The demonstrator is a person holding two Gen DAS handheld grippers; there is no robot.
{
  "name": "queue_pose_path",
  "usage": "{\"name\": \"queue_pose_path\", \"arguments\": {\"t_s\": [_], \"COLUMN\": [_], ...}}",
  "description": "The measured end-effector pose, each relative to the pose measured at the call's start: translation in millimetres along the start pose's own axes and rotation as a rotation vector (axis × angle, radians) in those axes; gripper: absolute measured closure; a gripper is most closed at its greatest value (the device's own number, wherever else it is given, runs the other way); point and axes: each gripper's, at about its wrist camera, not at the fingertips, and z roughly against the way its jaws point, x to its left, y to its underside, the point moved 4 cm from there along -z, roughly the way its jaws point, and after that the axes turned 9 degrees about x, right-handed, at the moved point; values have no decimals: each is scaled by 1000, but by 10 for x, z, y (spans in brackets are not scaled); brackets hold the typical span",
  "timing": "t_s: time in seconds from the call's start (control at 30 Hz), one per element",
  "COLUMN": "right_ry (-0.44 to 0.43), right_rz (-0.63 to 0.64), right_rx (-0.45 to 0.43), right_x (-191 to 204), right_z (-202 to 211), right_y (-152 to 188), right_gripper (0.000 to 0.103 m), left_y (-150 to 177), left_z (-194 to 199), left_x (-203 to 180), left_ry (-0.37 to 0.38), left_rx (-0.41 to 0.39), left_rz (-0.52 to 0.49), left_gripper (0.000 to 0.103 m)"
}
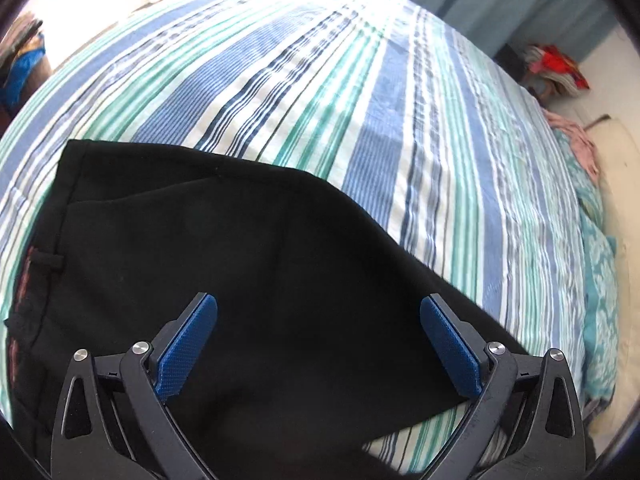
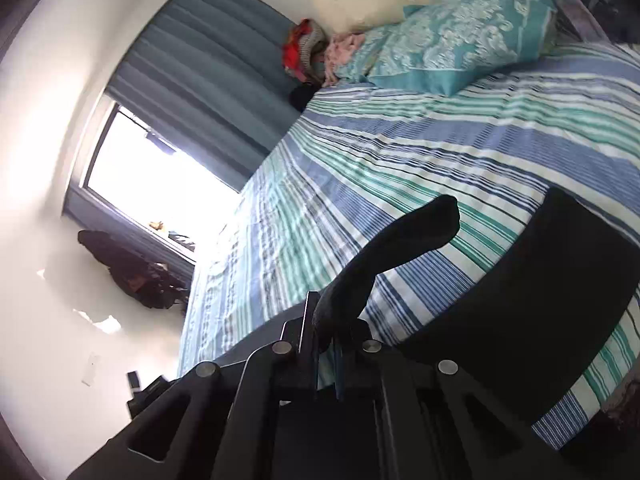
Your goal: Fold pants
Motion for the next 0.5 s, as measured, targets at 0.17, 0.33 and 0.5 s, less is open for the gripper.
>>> {"name": "queue_pose_path", "arguments": {"t_s": [0.17,0.33,0.5], "right_ry": [-69,-90,-12], "right_rz": [86,128,104], "right_rx": [1,21,60], "right_x": [319,388,77], "right_z": [239,513,339], "right_y": [-45,-116,-336], "right_gripper": [98,98,98], "left_y": [-225,-187,63], "left_z": [-383,-452,467], "left_x": [-34,58,70], "left_ry": [72,46,164], "left_rx": [74,109,-48], "left_rz": [112,148,81], "left_gripper": [2,97,96]}}
